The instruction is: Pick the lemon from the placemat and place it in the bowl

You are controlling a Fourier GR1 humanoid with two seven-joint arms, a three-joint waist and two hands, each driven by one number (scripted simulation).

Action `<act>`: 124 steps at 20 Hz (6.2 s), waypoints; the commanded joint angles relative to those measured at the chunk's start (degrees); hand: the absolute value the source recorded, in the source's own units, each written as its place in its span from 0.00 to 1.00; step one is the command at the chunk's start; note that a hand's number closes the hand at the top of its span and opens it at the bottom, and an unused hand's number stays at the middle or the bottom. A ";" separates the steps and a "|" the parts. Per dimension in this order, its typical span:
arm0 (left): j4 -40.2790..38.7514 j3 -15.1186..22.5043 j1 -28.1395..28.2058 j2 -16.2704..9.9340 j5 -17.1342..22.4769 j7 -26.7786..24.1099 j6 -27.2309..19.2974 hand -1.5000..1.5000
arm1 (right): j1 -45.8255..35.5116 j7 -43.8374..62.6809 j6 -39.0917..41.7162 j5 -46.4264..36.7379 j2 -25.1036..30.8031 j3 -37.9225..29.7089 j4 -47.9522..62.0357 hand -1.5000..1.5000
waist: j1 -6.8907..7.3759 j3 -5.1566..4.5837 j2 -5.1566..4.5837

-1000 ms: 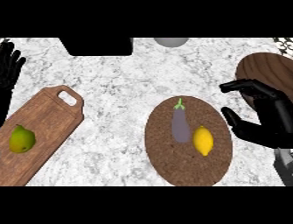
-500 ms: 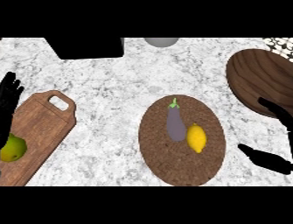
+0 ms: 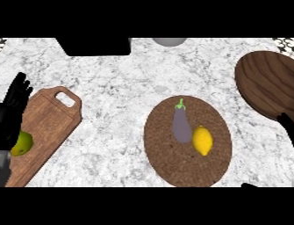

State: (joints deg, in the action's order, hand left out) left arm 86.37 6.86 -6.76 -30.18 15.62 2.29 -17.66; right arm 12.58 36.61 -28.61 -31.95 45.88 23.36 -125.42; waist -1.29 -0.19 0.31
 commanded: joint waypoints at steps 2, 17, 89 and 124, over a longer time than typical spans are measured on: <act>0.61 -0.50 -1.65 0.13 -0.91 1.88 1.13 0.50 | -7.56 17.19 12.28 -4.77 0.28 -1.20 -10.47 0.00 | 1.37 0.07 -0.26; -0.55 0.55 -4.16 2.70 -2.64 3.28 2.19 0.50 | -36.01 28.98 42.63 21.33 -4.81 3.79 14.89 0.00 | 3.05 0.10 -0.58; 1.26 -12.75 -1.19 12.23 -13.81 4.72 11.14 0.50 | -25.93 -38.07 42.91 -13.26 -15.13 8.65 40.28 1.00 | -0.18 0.27 0.15; 0.60 -12.90 -2.67 14.48 -15.31 2.76 14.45 0.50 | -48.45 -63.54 42.07 9.66 -2.84 -32.43 71.30 1.00 | 3.45 0.24 -0.86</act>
State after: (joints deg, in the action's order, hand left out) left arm 87.04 -6.11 -9.85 -16.21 0.25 6.42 -3.74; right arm -26.80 -22.66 13.30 -19.90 42.53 -9.56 -67.01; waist 1.46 0.05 -0.41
